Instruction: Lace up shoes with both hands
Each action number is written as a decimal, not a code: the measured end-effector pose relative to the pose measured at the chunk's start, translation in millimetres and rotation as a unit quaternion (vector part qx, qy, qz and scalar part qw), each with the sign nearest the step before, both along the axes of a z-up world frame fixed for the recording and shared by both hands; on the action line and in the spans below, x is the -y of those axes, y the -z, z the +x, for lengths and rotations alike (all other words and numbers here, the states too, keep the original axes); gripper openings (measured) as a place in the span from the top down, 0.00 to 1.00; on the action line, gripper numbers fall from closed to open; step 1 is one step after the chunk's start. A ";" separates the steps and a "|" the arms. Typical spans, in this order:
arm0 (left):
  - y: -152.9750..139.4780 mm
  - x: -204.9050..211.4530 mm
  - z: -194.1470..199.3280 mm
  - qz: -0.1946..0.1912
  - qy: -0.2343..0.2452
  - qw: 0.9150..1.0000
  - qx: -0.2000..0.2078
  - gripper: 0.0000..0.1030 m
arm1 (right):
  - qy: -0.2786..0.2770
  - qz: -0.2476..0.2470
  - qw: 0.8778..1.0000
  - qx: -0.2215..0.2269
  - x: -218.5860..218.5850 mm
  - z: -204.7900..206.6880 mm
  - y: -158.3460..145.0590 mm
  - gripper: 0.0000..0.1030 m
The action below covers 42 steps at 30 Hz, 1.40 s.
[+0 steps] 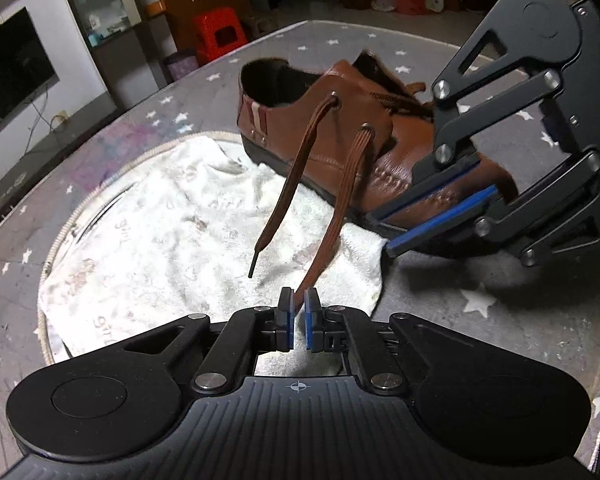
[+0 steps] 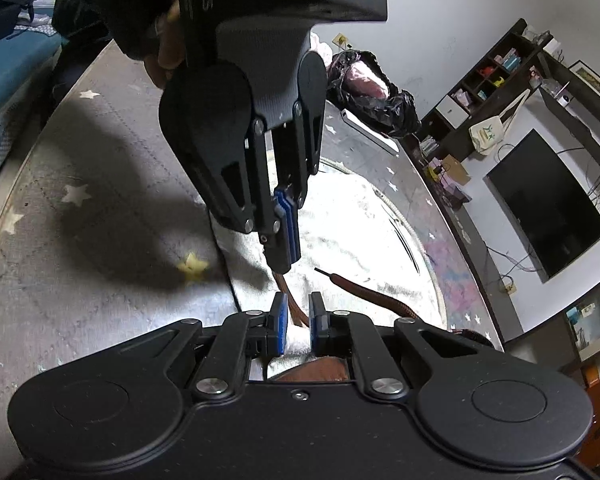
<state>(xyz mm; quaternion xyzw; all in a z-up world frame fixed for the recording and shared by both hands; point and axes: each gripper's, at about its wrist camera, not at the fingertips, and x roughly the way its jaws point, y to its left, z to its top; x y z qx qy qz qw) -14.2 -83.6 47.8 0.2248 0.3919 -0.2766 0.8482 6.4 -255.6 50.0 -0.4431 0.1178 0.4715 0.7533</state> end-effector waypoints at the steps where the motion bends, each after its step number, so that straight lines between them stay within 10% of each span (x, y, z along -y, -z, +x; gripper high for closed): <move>1: 1.4 -0.6 0.2 0.000 0.000 1.000 -0.002 0.93 | 0.000 0.000 1.000 -0.002 -2.2 0.7 1.0 0.90; 19: 10.0 -4.9 15.2 -0.004 0.001 1.000 -0.015 0.79 | -0.002 0.002 1.000 -0.020 -11.8 9.6 9.7 0.90; 24: 10.7 -5.8 17.4 -0.021 0.008 0.999 -0.032 0.96 | -0.002 0.002 1.000 -0.021 -9.2 13.8 9.7 0.90; 42: -33.6 -0.8 -13.0 -0.042 0.017 0.999 0.010 0.97 | -0.016 0.007 1.000 -0.009 -20.9 21.7 17.5 0.90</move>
